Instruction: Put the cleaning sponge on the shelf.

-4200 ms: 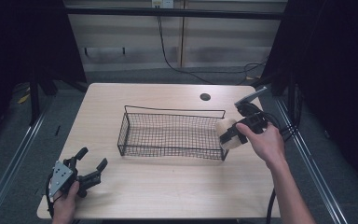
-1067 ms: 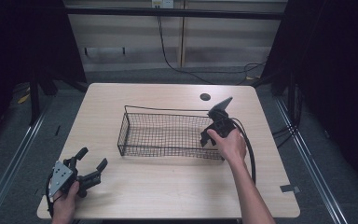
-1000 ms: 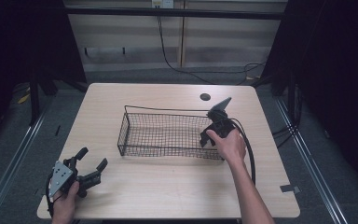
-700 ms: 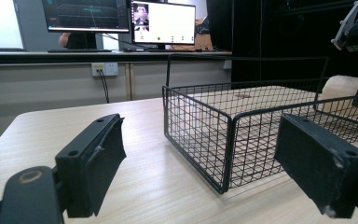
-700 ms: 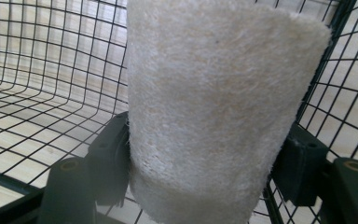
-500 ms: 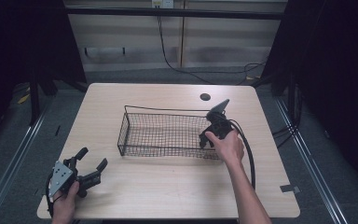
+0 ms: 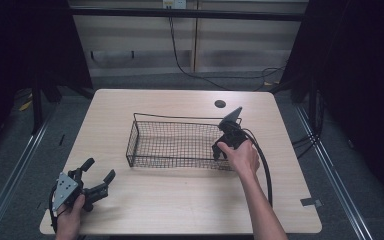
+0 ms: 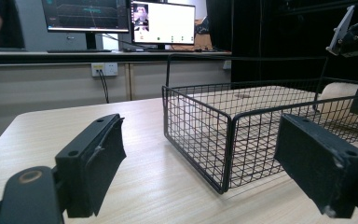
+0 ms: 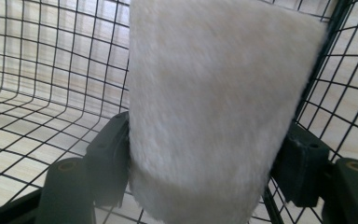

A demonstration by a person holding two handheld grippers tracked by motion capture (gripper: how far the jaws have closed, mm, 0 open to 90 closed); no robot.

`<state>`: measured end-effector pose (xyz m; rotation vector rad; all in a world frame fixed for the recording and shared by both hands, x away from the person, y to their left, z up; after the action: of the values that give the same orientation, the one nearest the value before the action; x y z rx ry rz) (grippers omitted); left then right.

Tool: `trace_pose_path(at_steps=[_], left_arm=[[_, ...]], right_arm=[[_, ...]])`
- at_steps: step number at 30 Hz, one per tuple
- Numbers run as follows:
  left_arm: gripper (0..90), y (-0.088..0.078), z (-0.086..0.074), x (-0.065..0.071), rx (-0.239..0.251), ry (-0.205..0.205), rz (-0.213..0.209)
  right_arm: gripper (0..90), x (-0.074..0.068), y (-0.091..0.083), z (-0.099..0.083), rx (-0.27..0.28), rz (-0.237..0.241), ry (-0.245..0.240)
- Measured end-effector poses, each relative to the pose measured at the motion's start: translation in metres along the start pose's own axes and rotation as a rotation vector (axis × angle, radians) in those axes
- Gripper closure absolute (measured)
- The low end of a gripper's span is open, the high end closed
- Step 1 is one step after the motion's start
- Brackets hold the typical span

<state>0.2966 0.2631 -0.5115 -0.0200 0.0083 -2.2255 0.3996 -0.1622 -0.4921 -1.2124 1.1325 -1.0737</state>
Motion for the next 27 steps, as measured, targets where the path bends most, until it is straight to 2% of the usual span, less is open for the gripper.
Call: trace_pose_path(at_steps=[5,8,11,19,25,27], left_arm=[[15.5,0.000,0.000,0.000,0.000,0.004,0.005],[15.5,0.000,0.000,0.000,0.002,-0.002,0.000],[15.5,0.000,0.000,0.000,0.001,0.002,0.003],[15.5,0.000,0.000,0.000,0.001,0.004,0.004],[15.5,0.000,0.000,0.000,0.001,0.001,0.004],[15.5,0.000,0.000,0.000,0.001,0.002,0.003]], right_arm=[[28.5,-0.002,0.001,0.000,-0.017,-0.024,-0.013],[28.6,-0.002,0.002,0.000,-0.008,-0.036,-0.016],[25.8,-0.001,0.000,0.000,-0.004,-0.029,-0.002],[21.0,-0.001,-0.003,-0.002,0.001,-0.010,-0.010],[17.5,0.000,-0.008,-0.004,0.023,0.001,-0.031],[15.7,0.001,-0.011,-0.004,0.035,0.019,-0.033]])
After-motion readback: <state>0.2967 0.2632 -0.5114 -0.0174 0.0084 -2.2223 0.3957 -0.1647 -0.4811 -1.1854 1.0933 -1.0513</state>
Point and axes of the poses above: each handheld gripper's, and its own axes: y roughly forward along the jaws, z roughly out of its top, x roughly to its right, the point moved 5 cm from there along y, roughly forward along the jaws, and after that the axes turned 5 degrees about -z, right-handed, at the moved point
